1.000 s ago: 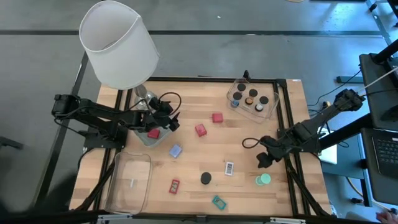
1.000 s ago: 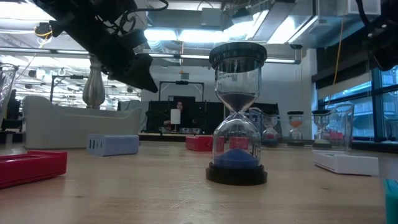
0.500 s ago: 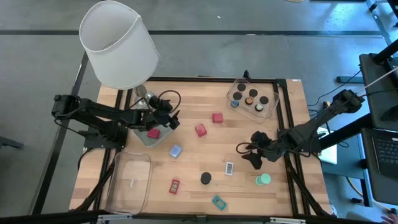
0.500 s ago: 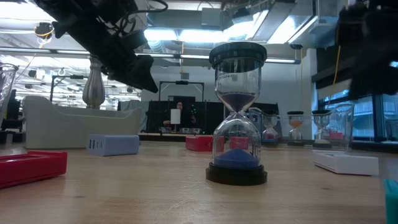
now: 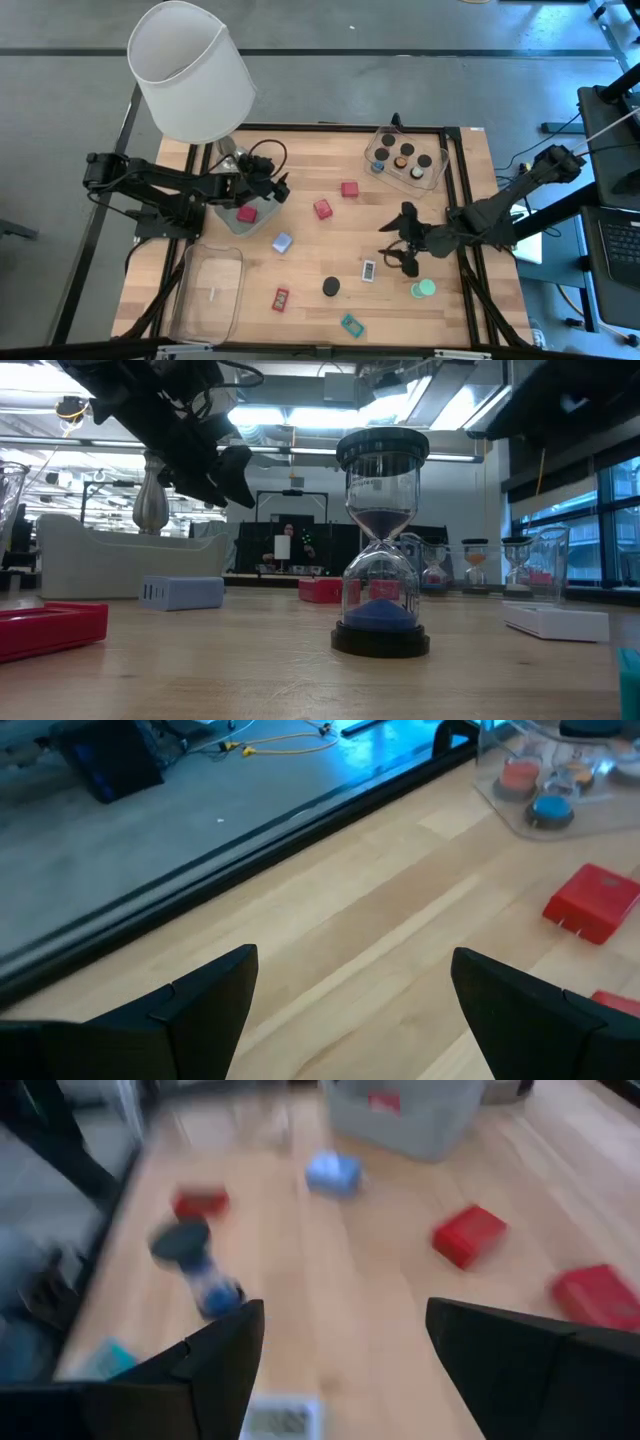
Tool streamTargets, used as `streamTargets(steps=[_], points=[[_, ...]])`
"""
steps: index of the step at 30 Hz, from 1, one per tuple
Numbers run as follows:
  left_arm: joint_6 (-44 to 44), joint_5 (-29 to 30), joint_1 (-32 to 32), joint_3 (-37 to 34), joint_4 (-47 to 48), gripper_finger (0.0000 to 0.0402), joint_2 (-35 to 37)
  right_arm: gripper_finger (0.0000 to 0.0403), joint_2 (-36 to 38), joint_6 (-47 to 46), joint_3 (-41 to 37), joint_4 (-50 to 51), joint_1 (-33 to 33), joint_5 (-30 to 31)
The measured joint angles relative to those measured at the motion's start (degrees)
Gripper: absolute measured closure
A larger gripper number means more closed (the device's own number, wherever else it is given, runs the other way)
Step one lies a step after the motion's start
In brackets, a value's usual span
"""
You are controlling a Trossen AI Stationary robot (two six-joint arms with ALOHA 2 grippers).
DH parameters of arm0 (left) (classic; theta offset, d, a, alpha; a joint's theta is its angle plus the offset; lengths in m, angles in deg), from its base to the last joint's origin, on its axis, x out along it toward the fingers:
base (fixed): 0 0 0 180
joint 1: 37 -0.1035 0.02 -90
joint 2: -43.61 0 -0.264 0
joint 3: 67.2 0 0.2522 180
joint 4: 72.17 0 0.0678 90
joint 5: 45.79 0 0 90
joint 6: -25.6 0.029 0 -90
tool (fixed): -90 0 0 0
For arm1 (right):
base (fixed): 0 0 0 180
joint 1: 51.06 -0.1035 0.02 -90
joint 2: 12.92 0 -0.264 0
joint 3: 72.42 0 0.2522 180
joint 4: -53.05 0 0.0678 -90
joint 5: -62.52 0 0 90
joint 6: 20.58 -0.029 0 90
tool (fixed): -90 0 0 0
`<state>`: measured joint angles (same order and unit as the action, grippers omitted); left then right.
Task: Pick & Place Office items
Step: Put the light blue hourglass into the top transparent bin
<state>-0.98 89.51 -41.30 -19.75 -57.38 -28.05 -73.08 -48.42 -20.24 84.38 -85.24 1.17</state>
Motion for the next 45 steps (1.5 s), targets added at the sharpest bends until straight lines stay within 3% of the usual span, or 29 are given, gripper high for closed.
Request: streamTargets(steps=[4,7,11,16,25,30,38,45], points=[[-3.3,0.0,0.4,0.0,0.0,0.0071,0.0,0.0120,-2.4,-6.7,10.0,22.7,0.0,-1.6],[-5.0,0.0,0.5,0.0,0.0,0.0071,0.0,0.0120,-4.5,-14.3,15.5,30.2,-0.3,-7.5],[-8.2,0.0,0.5,0.0,-0.2,0.0071,-0.4,0.0120,-7.6,-21.0,18.1,30.2,-2.6,-17.1],[-11.5,-0.4,0.9,0.0,0.2,0.0071,-1.8,0.0120,-12.8,-23.2,18.2,30.6,-8.1,-22.2],[-15.7,-0.5,3.1,-0.1,-2.2,0.0071,-6.5,0.0120,-20.5,-22.7,18.2,30.8,-16.9,-23.6],[-16.2,-0.5,3.6,-0.1,-5.6,0.0071,-7.9,0.0120,-22.9,-22.7,18.1,31.6,-20.4,-20.3],[-14.4,-0.4,3.9,-0.1,-7.3,0.0071,-8.1,0.0120,-26.5,-23.8,18.1,36.3,-23.1,-17.5],[-14.2,-0.5,3.9,-0.1,-7.3,0.0071,-8.0,0.0120,-27.4,-25.1,18.1,37.3,-23.5,-20.6]])
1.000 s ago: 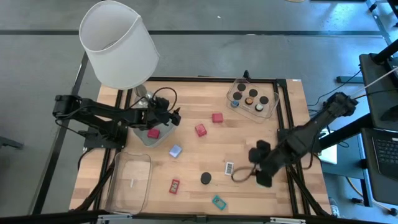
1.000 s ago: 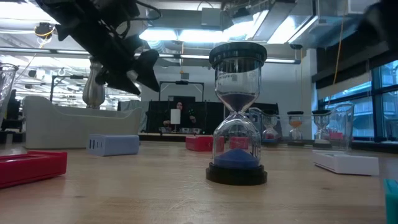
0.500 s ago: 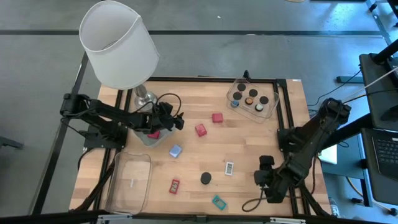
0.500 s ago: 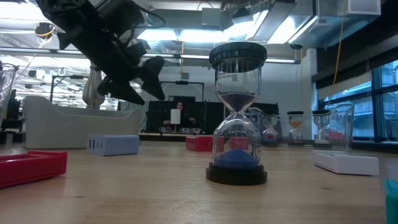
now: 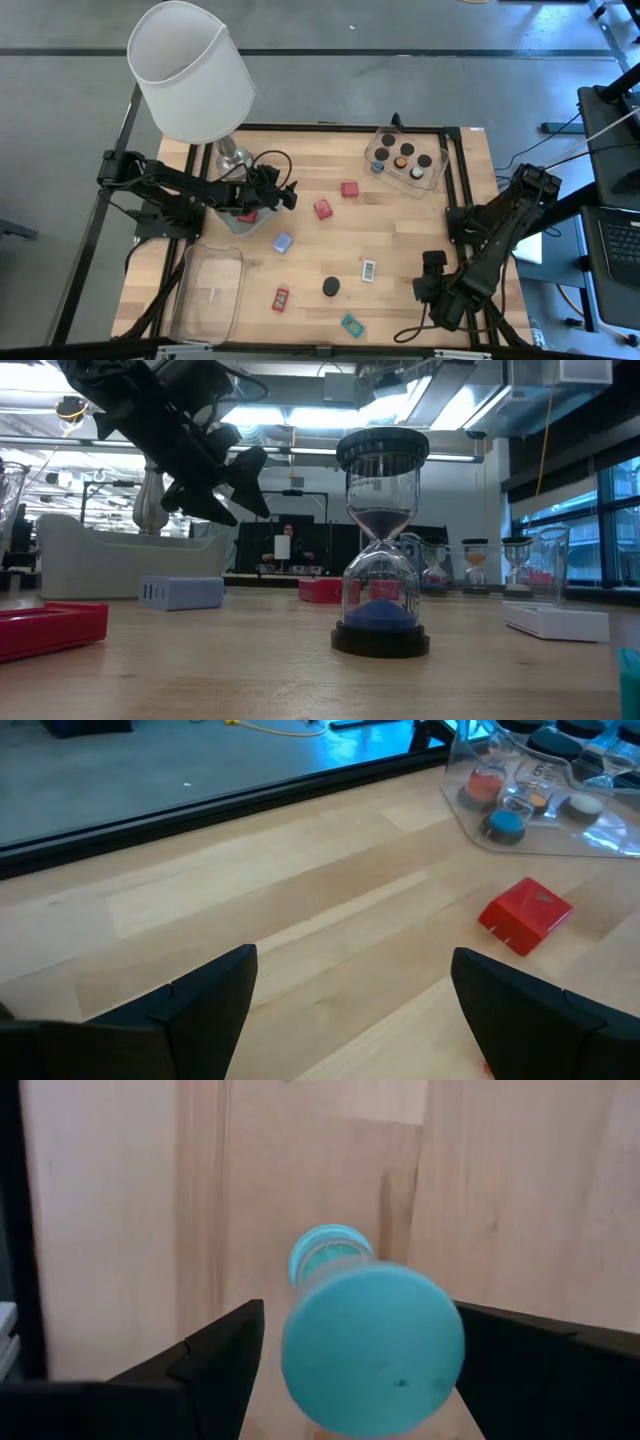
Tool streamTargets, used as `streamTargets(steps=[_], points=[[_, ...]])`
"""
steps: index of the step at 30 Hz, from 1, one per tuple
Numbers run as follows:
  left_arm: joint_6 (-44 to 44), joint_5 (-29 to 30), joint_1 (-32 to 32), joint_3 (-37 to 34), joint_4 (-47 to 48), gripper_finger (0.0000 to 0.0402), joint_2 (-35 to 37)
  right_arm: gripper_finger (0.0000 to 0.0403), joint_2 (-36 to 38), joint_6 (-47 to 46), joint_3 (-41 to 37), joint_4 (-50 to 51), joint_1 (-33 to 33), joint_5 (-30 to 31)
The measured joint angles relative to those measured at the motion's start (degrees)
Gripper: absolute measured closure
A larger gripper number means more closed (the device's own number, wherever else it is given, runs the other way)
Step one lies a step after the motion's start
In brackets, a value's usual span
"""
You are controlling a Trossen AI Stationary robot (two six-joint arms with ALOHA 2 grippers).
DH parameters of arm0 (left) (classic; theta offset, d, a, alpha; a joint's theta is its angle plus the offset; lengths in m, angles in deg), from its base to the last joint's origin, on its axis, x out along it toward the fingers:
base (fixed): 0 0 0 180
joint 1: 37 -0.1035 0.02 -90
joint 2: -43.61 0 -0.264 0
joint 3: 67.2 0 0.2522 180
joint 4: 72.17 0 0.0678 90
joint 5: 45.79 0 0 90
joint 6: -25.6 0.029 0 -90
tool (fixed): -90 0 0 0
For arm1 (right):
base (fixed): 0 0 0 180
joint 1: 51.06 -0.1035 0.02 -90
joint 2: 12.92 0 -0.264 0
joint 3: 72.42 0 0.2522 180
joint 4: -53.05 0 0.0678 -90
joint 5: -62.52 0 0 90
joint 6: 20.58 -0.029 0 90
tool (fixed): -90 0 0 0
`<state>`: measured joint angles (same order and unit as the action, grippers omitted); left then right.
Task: Pick & Place Office items
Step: Put the light blue hourglass into the top transparent bin
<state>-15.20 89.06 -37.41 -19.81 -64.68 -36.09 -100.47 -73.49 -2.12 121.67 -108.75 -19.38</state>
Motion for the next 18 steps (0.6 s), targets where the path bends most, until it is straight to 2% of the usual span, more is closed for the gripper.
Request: streamTargets(steps=[7,15,18], points=[[-0.1,0.0,0.0,0.0,0.0,0.0071,0.0,0.0133,0.0,-2.2,0.0,0.0,0.0,-0.3],[-0.5,-0.1,0.0,0.0,0.0,0.0071,0.0,0.0209,0.0,-3.7,0.0,-0.2,0.5,-2.6],[-0.6,-1.0,0.0,0.0,0.0,0.0071,0.0,0.0210,0.0,-4.9,0.0,-0.2,1.0,-2.6]])
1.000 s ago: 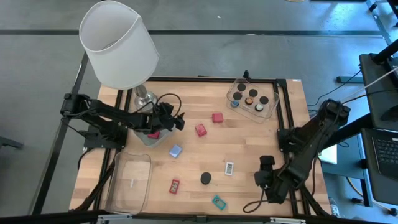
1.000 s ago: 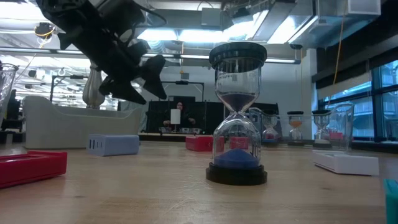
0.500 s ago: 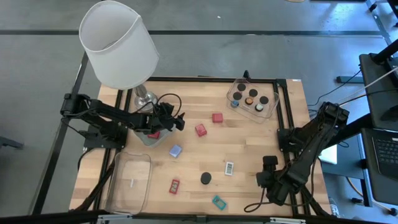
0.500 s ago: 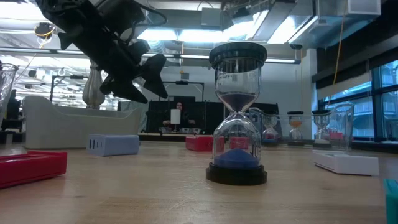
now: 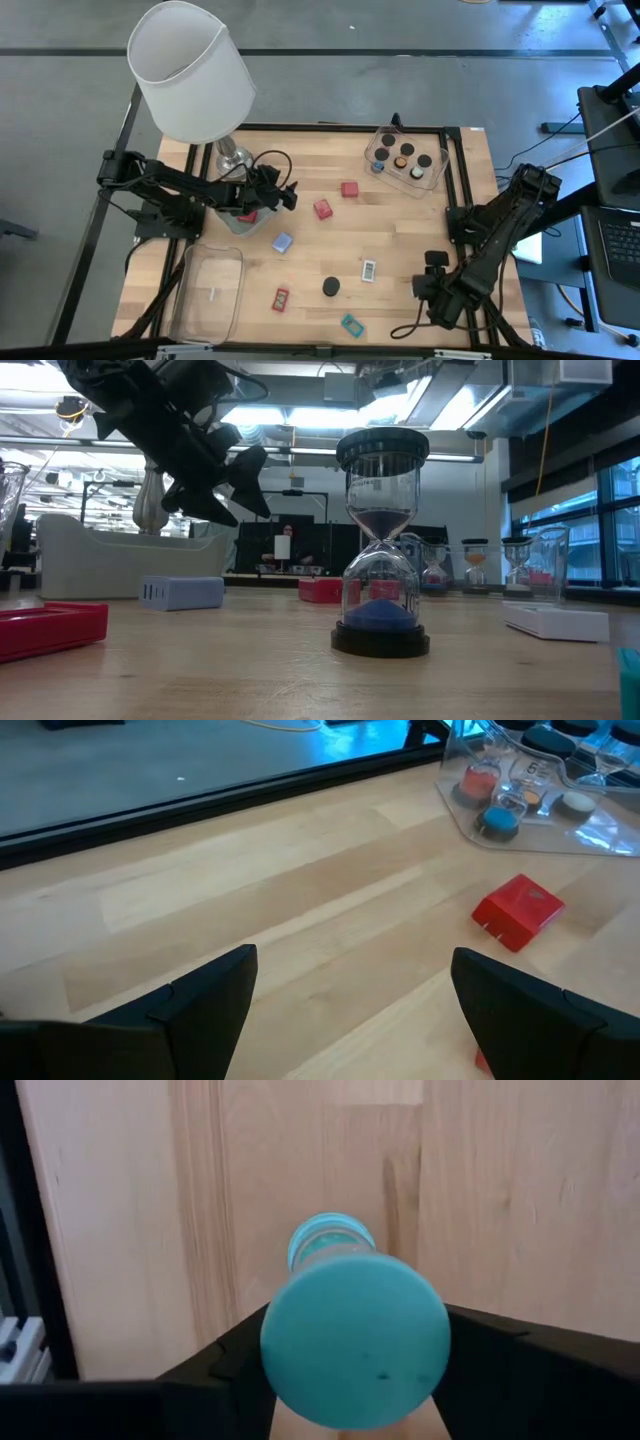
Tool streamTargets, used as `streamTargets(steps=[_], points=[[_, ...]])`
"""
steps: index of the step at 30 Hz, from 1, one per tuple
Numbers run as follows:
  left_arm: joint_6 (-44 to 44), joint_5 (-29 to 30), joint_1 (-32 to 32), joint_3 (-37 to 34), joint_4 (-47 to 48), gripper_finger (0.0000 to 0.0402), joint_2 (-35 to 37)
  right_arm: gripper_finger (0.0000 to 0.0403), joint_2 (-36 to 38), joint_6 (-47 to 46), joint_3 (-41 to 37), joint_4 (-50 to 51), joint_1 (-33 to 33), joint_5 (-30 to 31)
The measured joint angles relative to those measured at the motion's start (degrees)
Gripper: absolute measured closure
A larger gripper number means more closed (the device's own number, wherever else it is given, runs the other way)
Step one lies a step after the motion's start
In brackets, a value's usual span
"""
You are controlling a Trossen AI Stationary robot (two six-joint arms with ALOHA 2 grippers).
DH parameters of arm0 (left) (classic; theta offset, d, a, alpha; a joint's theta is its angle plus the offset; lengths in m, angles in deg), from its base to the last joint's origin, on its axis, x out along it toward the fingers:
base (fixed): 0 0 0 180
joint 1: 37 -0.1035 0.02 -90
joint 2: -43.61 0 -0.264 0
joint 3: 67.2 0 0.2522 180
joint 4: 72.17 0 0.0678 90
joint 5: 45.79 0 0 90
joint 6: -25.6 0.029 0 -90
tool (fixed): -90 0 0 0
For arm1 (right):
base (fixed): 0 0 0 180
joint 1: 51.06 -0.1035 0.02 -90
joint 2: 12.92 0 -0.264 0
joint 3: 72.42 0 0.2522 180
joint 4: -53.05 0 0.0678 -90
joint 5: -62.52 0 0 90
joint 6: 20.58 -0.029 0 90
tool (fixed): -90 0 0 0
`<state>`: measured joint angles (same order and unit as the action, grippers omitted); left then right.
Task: Pick & Place Office items
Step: Put the light blue hourglass into the top transparent bin
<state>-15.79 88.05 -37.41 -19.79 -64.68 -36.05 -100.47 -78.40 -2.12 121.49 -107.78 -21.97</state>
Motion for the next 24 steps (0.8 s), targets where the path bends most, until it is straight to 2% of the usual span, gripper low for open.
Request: streamTargets(steps=[3,6,10,13,19,24], points=[[0.0,-0.2,0.0,0.0,0.0,0.0071,0.0,0.0209,0.0,-3.5,0.0,0.0,1.0,0.5],[0.0,-0.2,0.0,0.0,0.0,0.0071,0.0,0.0206,0.2,-10.1,0.3,1.3,3.1,4.6],[0.0,-0.2,0.0,0.0,0.0,0.0071,0.0,0.0193,0.3,-14.7,3.6,8.5,6.8,9.1],[0.0,-0.1,0.0,0.0,0.0,0.0071,0.0,0.0204,0.4,-15.0,6.6,15.5,9.9,12.6],[-0.7,-0.2,0.0,0.0,0.0,0.0071,0.0,0.0209,2.1,-8.5,11.9,26.7,18.5,20.4],[-1.3,-0.6,0.0,0.0,0.0,0.0071,0.0,0.0197,4.6,2.9,14.7,28.0,28.4,24.1]])
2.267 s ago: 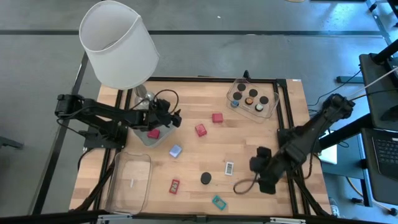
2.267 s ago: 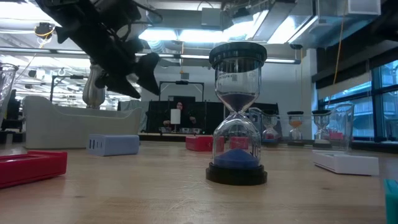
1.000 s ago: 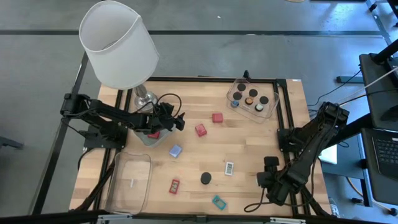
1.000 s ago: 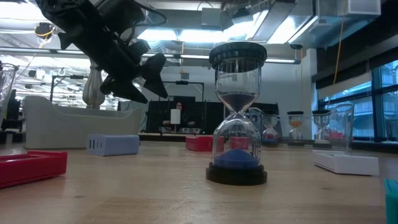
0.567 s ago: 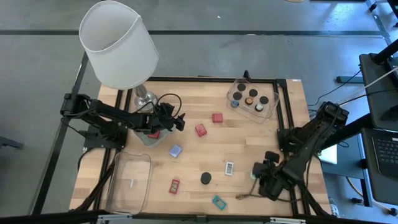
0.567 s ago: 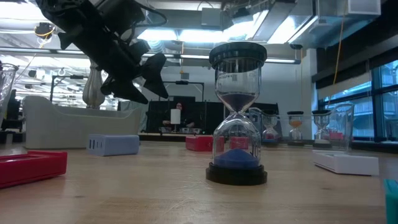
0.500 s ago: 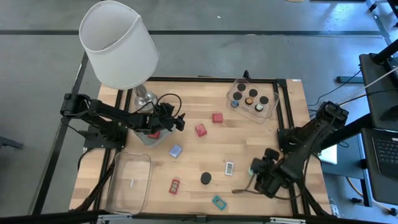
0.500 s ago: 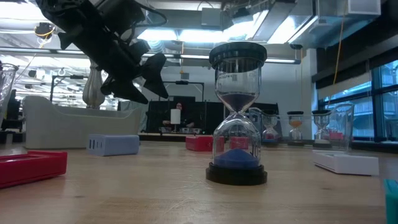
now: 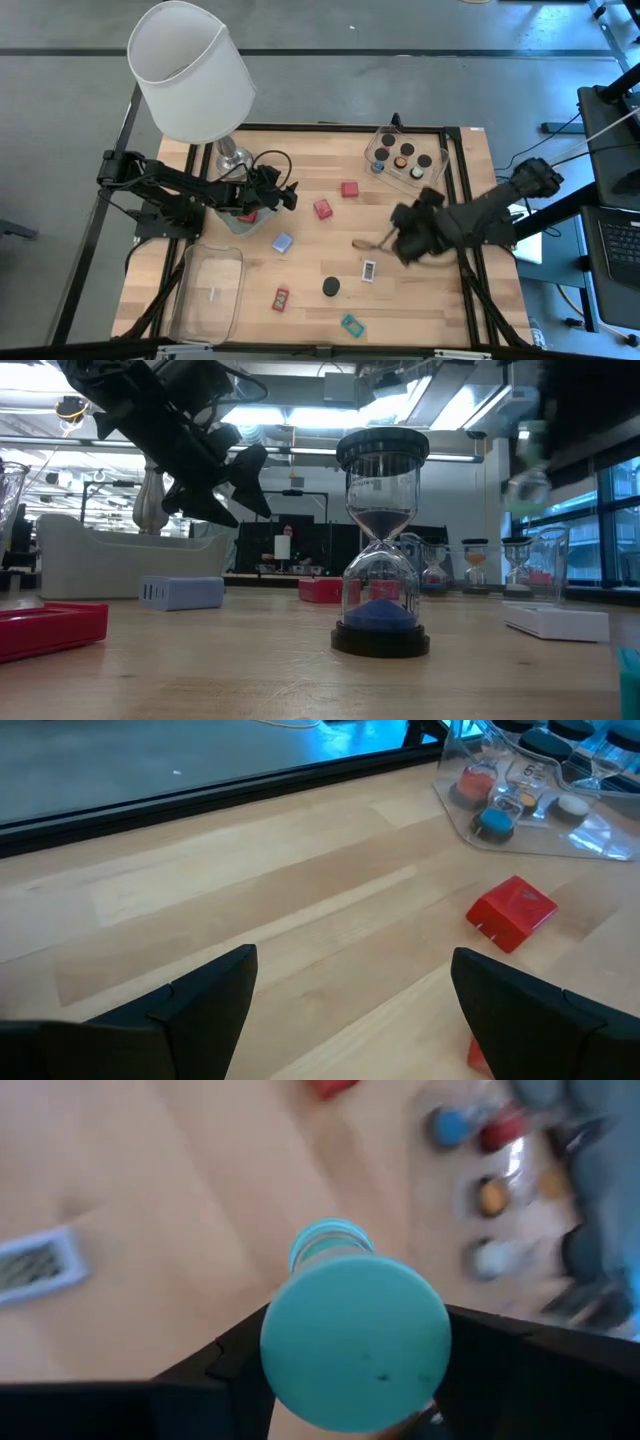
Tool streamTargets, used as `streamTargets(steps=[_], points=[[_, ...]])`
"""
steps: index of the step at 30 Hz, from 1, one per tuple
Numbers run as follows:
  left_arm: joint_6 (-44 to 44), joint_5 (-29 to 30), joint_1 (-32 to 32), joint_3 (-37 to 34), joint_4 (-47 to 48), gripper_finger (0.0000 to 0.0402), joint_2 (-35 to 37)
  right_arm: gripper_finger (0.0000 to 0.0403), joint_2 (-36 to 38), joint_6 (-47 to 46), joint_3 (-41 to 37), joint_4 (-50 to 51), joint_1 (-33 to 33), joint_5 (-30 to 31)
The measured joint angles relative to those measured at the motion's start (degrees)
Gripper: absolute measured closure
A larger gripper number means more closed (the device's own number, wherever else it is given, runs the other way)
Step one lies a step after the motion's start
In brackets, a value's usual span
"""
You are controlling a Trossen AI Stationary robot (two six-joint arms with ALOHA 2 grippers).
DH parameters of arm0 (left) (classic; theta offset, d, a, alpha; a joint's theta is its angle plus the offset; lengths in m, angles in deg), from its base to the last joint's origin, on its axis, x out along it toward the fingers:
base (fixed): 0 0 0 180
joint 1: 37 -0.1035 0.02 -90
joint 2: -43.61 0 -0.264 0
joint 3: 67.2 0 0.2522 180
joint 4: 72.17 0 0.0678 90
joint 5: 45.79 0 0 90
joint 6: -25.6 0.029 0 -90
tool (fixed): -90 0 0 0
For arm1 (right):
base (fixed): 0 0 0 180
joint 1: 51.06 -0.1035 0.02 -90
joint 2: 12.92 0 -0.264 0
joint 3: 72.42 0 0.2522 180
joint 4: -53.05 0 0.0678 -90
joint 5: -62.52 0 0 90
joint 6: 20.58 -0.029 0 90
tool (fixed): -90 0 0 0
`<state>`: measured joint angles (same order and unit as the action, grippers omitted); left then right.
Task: Pick & Place Office items
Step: Put the light blue hourglass into the top transparent bin
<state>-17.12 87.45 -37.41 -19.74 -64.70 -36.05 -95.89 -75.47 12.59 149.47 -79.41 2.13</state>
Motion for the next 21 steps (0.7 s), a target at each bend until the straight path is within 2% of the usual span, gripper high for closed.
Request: streamTargets(steps=[5,11,15,21], points=[[0.0,-0.7,0.0,0.0,0.0,0.0071,0.0,0.0209,3.3,12.0,0.9,0.0,11.3,2.2],[0.9,-0.7,0.0,0.0,0.0,0.0071,0.0,0.0202,4.9,21.8,0.9,-1.2,23.9,2.0],[2.0,-0.7,0.0,0.0,0.0,0.0071,0.0,0.0198,5.0,29.0,0.1,-7.7,30.9,2.5],[2.1,-0.9,0.1,0.0,0.0,0.0071,0.0,0.0209,4.9,39.0,-5.1,-16.4,38.9,-2.7]])
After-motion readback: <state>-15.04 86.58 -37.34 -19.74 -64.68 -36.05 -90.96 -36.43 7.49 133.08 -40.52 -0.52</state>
